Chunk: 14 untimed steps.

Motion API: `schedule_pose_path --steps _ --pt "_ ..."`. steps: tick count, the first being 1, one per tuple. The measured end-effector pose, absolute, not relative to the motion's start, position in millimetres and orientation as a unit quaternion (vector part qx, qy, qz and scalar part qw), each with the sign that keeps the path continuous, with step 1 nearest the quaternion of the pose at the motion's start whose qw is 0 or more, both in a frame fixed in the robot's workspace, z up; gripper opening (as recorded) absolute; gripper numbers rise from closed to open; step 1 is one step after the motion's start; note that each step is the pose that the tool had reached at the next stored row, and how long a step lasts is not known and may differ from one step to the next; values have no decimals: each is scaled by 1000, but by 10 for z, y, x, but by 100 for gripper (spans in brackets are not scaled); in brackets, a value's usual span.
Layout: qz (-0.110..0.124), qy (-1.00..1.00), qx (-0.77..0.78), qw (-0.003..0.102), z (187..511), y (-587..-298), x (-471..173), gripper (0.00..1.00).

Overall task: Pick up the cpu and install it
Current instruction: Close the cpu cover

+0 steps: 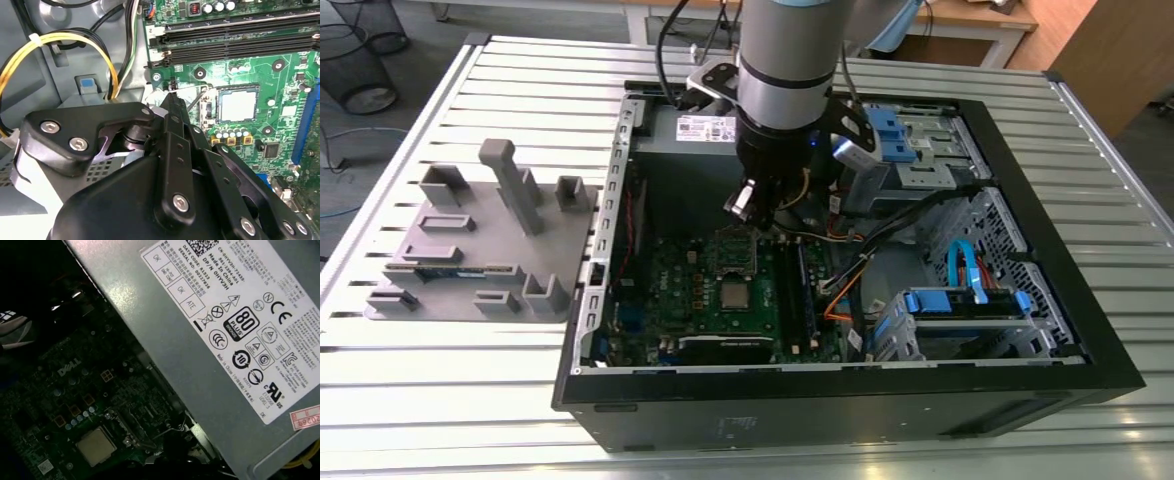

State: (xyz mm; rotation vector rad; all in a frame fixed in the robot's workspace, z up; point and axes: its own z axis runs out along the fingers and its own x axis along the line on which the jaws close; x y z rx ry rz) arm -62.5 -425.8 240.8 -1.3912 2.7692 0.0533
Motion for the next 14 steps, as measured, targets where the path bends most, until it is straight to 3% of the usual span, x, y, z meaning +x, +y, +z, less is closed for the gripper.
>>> schedule_pose_path --steps 14 --pt "16 888 -459 23 2412 -4404 -675 11"
